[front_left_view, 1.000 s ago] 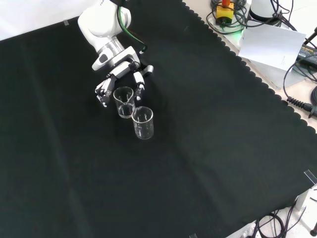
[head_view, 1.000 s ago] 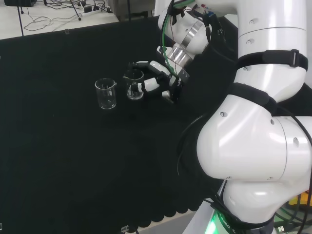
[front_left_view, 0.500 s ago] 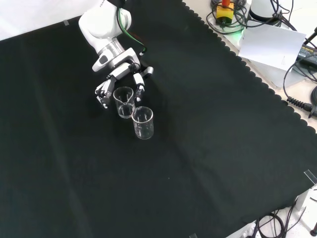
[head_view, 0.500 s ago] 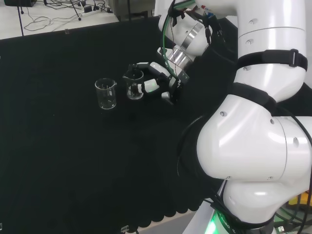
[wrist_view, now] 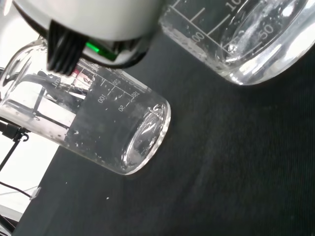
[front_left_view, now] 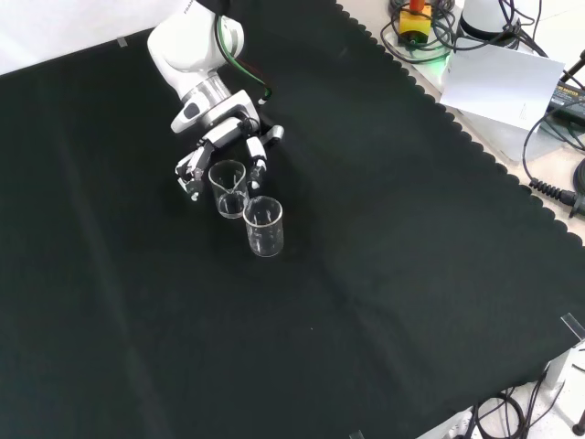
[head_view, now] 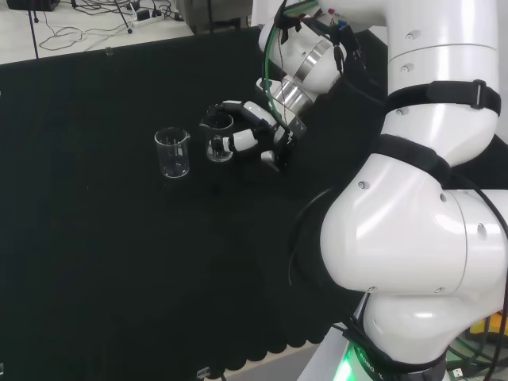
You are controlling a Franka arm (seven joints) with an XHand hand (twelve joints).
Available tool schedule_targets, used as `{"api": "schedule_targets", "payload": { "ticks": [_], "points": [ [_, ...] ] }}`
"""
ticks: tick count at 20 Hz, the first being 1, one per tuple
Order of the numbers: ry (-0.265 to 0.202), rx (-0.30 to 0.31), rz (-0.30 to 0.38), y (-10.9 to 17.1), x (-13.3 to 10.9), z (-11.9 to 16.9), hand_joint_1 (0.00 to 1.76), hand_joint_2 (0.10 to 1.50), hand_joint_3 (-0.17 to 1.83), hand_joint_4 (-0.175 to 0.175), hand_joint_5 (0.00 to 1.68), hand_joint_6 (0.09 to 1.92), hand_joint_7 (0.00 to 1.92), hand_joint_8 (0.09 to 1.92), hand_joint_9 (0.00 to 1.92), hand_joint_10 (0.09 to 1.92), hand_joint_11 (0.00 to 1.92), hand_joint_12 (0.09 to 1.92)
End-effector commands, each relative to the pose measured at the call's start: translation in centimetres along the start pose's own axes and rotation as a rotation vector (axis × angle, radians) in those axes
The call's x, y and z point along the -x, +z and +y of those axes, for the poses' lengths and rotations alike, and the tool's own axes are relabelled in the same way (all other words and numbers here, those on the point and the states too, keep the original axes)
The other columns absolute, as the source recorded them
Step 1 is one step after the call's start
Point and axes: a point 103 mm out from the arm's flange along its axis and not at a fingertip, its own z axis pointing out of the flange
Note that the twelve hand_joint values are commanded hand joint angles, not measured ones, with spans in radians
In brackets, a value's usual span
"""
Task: Pick up the beaker on the right.
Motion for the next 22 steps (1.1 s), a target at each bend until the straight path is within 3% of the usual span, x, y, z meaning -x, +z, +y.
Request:
{"api": "schedule_targets", "payload": {
  "ticks": [1,5,14,16,17,18,19,22],
  "points": [
    [-0.002,-0.002,-0.003,0.2,-0.2,0.2,0.99,0.48,0.66,-0.043,0.44,0.51,0.41,0.69,0.51,0.59,0.02,1.39],
    [0.008,0.004,-0.01,0.3,-0.1,0.3,1.0,0.49,0.66,-0.044,0.43,0.52,0.4,0.68,0.51,0.59,0.02,1.39],
    [0.053,0.056,0.021,0.4,-0.1,0.8,1.08,0.51,0.69,-0.041,0.53,0.76,0.46,0.69,0.57,0.59,0.08,1.38],
    [0.067,0.077,0.033,0.3,-0.1,0.8,1.15,0.68,0.61,-0.126,0.9,0.87,0.76,0.74,0.82,0.61,0.36,1.31],
    [0.075,0.085,0.037,0.1,-0.2,0.8,1.19,0.74,0.56,-0.077,1.01,0.9,0.94,0.73,0.95,0.6,0.55,1.23],
    [0.082,0.096,0.039,0.0,-0.3,0.8,1.28,0.79,0.46,-0.089,1.07,0.91,1.09,0.71,1.06,0.56,0.69,1.15],
    [0.084,0.1,0.035,-0.3,-0.4,0.9,1.34,0.78,0.45,-0.122,1.11,0.88,1.22,0.65,1.17,0.5,0.82,1.08],
    [0.072,0.107,-0.002,-1.4,-1.1,1.1,1.42,0.67,0.56,-0.169,1.17,0.77,1.39,0.52,1.4,0.32,1.03,0.93]
  ]
}}
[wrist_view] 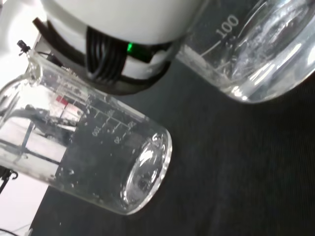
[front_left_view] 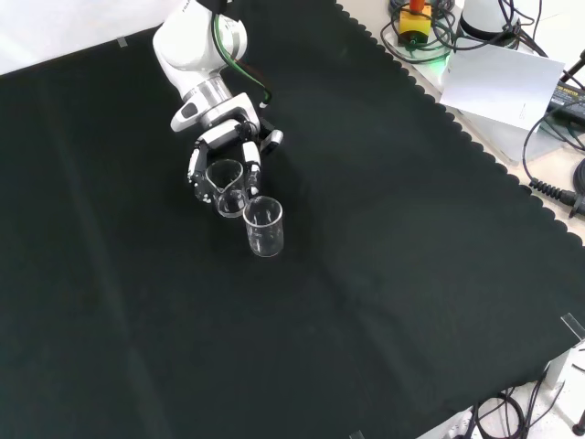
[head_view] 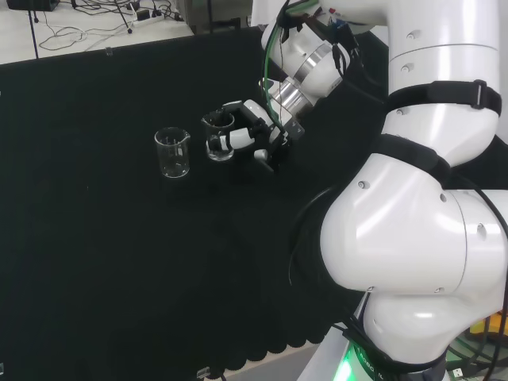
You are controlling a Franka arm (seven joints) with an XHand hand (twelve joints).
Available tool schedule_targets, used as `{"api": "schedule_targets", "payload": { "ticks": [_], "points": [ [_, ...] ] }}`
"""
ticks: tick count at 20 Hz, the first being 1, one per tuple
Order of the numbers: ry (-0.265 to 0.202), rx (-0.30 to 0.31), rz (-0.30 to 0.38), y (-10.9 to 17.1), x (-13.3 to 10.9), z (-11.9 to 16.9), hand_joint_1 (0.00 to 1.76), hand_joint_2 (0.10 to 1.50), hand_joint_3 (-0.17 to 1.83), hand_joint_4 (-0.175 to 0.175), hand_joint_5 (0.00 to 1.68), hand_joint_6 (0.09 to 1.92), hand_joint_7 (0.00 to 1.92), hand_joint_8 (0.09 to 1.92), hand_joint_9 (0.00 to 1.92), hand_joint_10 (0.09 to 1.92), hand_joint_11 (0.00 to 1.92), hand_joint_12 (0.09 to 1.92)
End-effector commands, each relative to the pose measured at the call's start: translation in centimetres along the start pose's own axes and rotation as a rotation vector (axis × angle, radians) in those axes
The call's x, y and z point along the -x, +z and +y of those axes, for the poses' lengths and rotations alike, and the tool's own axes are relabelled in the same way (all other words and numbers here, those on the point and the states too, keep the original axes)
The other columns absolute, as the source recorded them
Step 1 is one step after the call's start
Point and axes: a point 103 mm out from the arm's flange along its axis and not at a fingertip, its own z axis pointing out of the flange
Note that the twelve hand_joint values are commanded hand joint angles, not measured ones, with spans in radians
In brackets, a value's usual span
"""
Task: Pick up the beaker on the right.
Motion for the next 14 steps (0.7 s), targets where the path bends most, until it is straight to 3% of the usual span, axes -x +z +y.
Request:
{"api": "schedule_targets", "payload": {
  "ticks": [1,4,8,14],
  "points": [
    [-0.009,0.024,-0.047,-1.9,-1.1,0.3,1.43,0.65,0.59,-0.173,1.18,0.75,1.41,0.51,1.44,0.29,1.06,0.9],
    [-0.035,0.009,-0.091,-3.0,-2.0,0.6,1.43,0.62,0.63,-0.175,1.19,0.71,1.43,0.49,1.49,0.23,1.09,0.87],
    [-0.073,-0.03,-0.189,-4.7,-3.2,0.7,1.42,0.85,0.23,-0.175,1.25,0.55,1.29,0.59,1.38,0.34,1.09,0.84],
    [-0.082,-0.064,-0.26,-6.5,-4.2,0.3,1.42,0.89,0.16,-0.175,1.25,0.55,1.26,0.61,1.35,0.41,1.1,0.83]
  ]
}}
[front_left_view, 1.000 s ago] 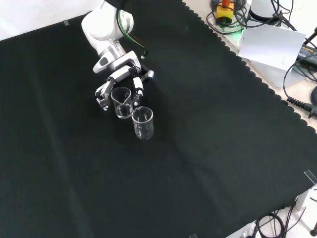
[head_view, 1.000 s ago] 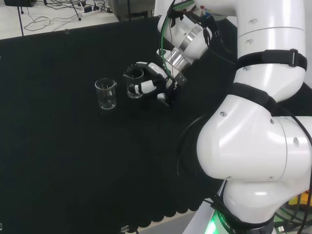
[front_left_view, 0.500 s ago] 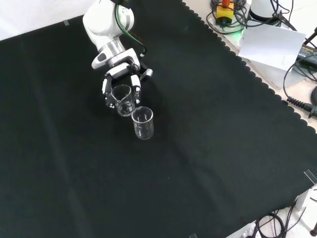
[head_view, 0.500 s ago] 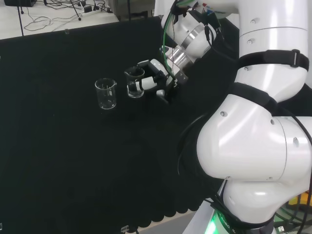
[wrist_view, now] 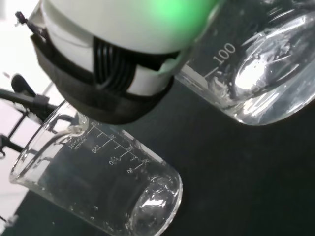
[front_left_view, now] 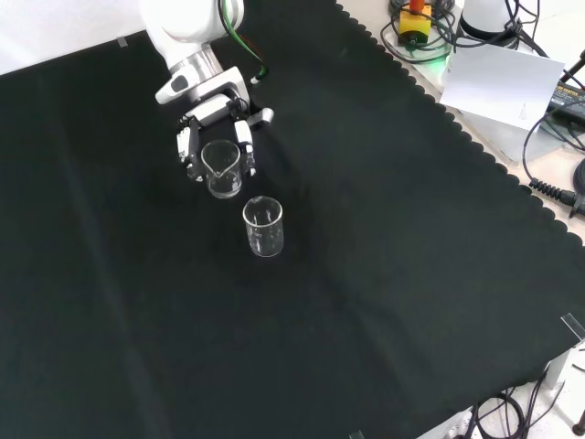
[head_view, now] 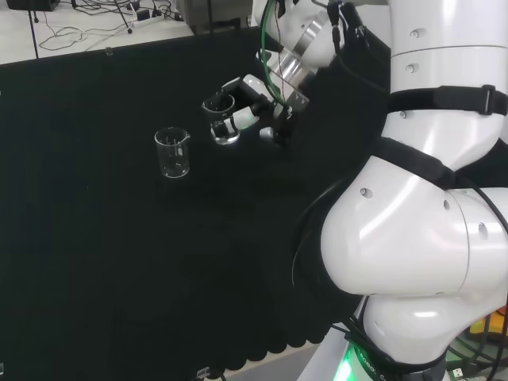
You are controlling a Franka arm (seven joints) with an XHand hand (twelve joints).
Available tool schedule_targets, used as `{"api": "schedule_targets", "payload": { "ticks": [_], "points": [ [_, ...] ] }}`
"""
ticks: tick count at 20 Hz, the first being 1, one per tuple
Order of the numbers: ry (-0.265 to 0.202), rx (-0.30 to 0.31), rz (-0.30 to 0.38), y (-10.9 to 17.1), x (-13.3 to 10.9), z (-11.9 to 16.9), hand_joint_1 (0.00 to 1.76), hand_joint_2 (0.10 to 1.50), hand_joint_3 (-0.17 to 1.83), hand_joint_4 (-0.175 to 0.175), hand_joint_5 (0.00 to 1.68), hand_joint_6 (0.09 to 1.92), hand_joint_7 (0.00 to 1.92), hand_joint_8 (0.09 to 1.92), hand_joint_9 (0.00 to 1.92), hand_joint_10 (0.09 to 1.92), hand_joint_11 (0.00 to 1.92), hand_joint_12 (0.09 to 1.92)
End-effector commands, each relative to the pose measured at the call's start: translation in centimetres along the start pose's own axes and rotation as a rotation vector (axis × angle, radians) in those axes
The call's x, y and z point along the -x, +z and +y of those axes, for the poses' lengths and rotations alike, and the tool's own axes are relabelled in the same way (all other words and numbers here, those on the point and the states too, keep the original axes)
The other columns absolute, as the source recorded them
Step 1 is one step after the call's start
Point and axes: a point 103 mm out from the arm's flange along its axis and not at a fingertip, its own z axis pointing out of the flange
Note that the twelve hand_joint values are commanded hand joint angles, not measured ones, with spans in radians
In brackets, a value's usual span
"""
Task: Pick up the beaker on the right.
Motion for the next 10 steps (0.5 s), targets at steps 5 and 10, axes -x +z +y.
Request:
{"api": "schedule_targets", "payload": {
  "ticks": [5,10],
  "points": [
    [-0.012,-0.071,-0.105,-2.6,-1.5,-1.0,1.42,0.88,0.18,-0.175,1.23,0.57,1.25,0.63,1.34,0.45,1.1,0.83],
    [-0.014,-0.106,-0.115,-3.1,-2.8,-1.4,1.42,0.85,0.26,-0.175,1.22,0.61,1.23,0.66,1.32,0.5,1.1,0.82]
  ]
}}
